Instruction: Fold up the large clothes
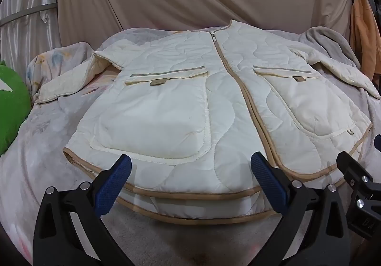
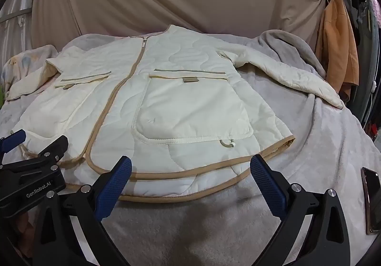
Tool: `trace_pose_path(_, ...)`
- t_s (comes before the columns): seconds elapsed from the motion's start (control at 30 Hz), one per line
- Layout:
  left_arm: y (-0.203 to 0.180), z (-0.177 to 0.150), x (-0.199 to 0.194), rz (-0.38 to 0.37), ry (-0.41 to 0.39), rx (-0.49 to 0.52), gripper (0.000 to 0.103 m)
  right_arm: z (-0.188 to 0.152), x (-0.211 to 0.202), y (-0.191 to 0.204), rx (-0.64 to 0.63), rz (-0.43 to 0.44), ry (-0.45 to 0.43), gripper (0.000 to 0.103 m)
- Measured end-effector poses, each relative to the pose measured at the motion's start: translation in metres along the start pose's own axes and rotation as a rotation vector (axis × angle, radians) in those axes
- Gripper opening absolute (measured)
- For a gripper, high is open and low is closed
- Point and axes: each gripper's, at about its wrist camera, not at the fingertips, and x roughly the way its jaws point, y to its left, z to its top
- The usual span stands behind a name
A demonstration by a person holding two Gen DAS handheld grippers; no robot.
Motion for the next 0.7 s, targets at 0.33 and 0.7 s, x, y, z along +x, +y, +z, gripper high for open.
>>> trace_pose_path(0.33,-0.0059,0.0004,0.0022,0.008,-0.007,0.017,0.098,-0.0030,0.0028,-0.0016,0.018,0.004,0.027,0.098)
trace_pose_path(0.7,-0.0051,-0.0006,-0.0001,0.003,-0.014,0.019,0.098,-0.0053,0.0010,0.0045,0.002,-0.009,0.032,0.098)
